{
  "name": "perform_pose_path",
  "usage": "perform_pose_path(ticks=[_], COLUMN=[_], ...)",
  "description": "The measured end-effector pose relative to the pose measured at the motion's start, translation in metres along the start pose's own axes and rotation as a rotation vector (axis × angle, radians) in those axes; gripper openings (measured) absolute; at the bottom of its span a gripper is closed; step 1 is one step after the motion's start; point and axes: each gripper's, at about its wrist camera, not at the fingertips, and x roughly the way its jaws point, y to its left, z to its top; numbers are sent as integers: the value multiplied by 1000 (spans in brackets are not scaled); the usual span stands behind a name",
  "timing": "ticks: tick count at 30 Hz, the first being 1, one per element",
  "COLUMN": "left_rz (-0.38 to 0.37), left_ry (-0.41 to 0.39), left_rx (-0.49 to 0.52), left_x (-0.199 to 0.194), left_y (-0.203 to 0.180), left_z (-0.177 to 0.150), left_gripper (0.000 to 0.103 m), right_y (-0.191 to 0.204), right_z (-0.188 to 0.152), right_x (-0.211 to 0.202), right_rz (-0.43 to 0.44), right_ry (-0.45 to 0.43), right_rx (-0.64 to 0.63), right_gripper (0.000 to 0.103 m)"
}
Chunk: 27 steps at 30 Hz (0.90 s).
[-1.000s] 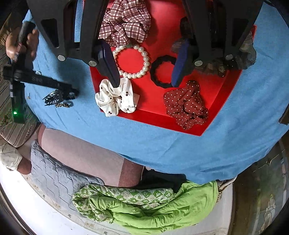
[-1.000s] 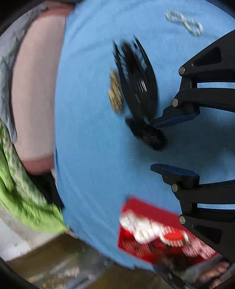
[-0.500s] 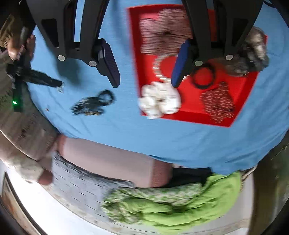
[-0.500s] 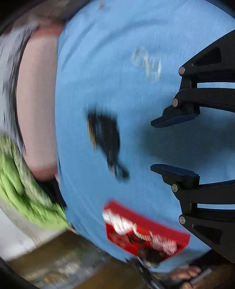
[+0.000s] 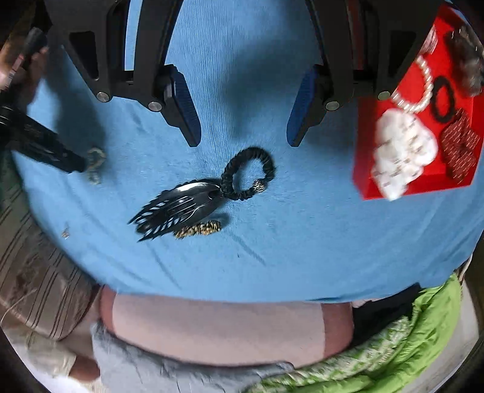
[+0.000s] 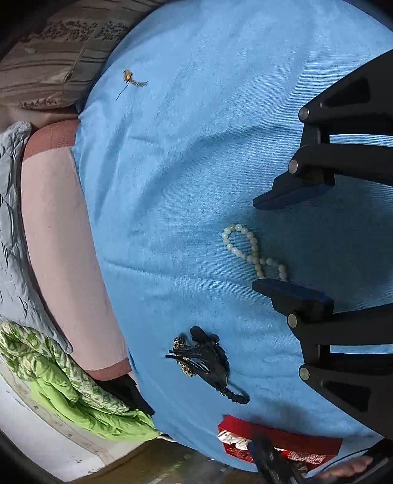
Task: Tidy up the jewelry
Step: 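Move the right tool toward the black hair claw clip, then grasp the small beaded bracelet with the right tool and lift it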
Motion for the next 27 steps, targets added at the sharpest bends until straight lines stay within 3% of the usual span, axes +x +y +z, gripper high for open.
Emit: perform_pose_path(ticks=[2, 5, 9, 11, 12, 13, 14, 17, 27], left_rz=[23, 57, 115, 129, 164, 180, 170, 142, -39], left_ry=[14, 25, 19, 7, -1, -3, -2, -15, -52], left_rx=[27, 77, 141, 154, 164, 170, 166, 125, 19], left_x=[18, 37, 52, 52, 52, 51, 50, 38, -32], left_y=[-8, -17, -26, -29, -31, -32, -31, -27, -13], left_z=[6, 10, 14, 15, 14, 15, 16, 14, -4], left_gripper=[58, 58, 57, 39, 16, 7, 7, 7, 7], right_y=[1, 0, 3, 6, 7, 7, 6, 4, 3], right_z=[3, 2, 2, 2, 2, 2, 2, 3, 3], right_x=[4, 12, 20, 23, 25, 25, 25, 22, -11], right_rz=[-11, -1, -18, -20, -18, 1, 36, 94, 214], right_ry=[7, 29, 28, 17, 9, 7, 9, 7, -66], right_rx=[-7, 2, -8, -23, -30, -29, -16, 10, 108], right_gripper=[51, 40, 40, 39, 30, 22, 12, 7, 7])
